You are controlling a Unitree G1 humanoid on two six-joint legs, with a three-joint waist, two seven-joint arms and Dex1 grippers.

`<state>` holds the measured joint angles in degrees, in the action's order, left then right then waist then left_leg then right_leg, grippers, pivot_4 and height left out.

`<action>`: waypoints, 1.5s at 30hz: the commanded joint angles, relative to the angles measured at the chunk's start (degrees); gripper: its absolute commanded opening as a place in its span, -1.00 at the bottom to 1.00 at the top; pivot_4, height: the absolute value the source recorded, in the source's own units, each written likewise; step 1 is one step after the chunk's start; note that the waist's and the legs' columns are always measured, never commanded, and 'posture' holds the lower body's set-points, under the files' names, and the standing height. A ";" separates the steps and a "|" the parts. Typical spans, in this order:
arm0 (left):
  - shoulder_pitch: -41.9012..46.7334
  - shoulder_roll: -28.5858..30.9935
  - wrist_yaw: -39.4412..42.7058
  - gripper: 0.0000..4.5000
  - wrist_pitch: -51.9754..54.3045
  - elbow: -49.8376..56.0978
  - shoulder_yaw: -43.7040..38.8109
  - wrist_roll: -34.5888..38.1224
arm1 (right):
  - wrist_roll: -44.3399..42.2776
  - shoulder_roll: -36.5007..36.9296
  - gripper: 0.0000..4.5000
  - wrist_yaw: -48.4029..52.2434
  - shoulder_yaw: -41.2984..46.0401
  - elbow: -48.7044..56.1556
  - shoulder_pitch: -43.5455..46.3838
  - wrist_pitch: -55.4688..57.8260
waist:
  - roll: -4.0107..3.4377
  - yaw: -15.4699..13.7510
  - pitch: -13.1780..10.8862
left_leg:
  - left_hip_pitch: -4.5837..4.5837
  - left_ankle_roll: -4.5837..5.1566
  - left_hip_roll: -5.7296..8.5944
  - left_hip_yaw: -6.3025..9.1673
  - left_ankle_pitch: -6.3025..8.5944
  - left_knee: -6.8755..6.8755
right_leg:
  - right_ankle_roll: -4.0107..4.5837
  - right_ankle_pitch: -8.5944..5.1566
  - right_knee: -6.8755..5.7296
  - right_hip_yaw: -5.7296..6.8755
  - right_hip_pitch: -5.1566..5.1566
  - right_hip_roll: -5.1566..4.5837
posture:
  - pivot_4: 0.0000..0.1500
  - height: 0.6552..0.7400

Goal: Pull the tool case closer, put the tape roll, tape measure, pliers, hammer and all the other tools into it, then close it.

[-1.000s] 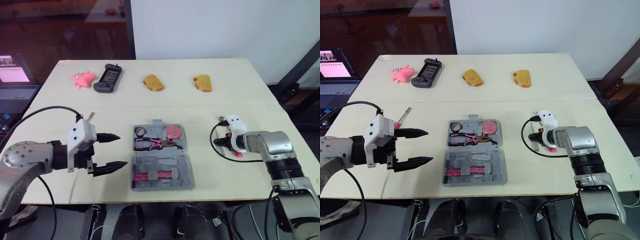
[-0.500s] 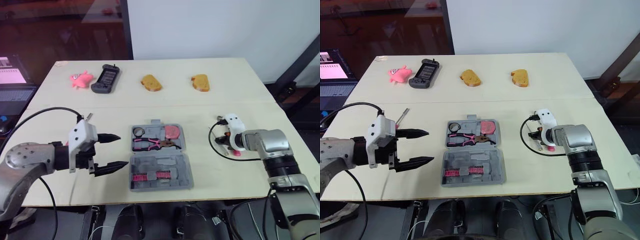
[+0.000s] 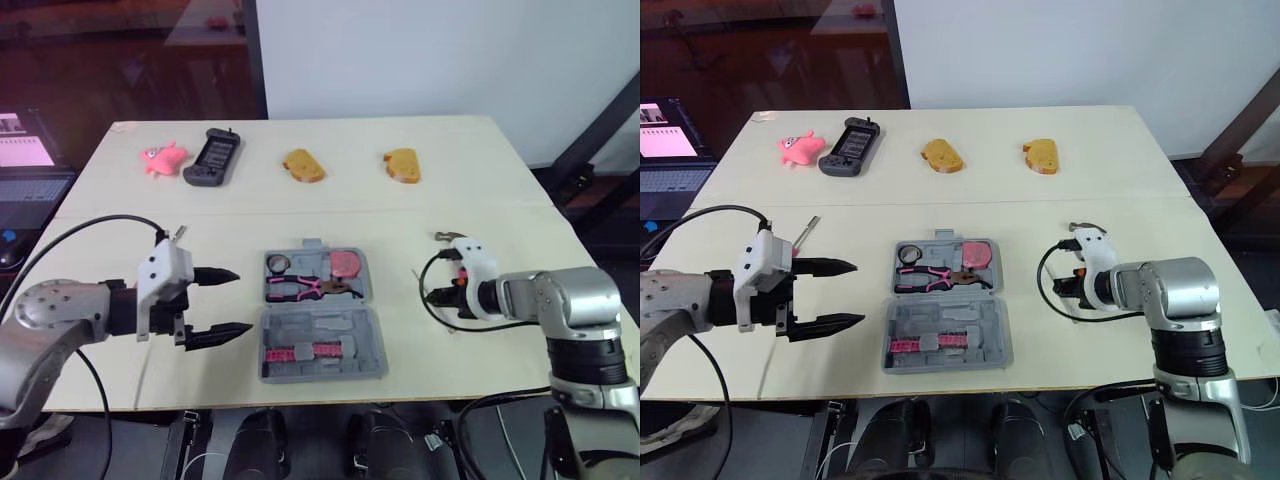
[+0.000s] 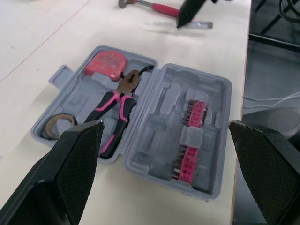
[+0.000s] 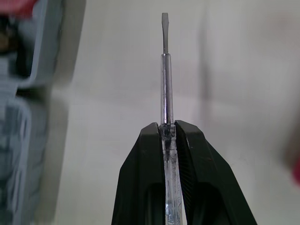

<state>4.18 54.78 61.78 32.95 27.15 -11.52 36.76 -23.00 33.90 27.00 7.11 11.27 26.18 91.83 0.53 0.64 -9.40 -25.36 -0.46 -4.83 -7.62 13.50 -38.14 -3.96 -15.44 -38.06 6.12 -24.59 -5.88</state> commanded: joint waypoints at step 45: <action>-0.71 -1.88 0.25 1.00 -2.33 -0.17 0.48 -1.06 | 19.39 30.00 0.98 43.50 -34.82 -3.69 10.75 -74.98 | -0.21 0.67 -0.22 | 0.02 0.00 -0.02 -0.07 0.00 0.06 | -0.07 -0.04 0.13 -0.08 -0.08 0.00 | 1.00 0.50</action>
<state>3.87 53.10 62.64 31.66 25.23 -8.63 35.49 -4.68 64.72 64.82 -27.41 8.85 33.99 20.01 0.33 1.30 -9.62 -25.34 -0.46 -4.85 -7.70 13.50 -38.08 -4.03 -15.47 -37.98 6.03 -24.70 -5.88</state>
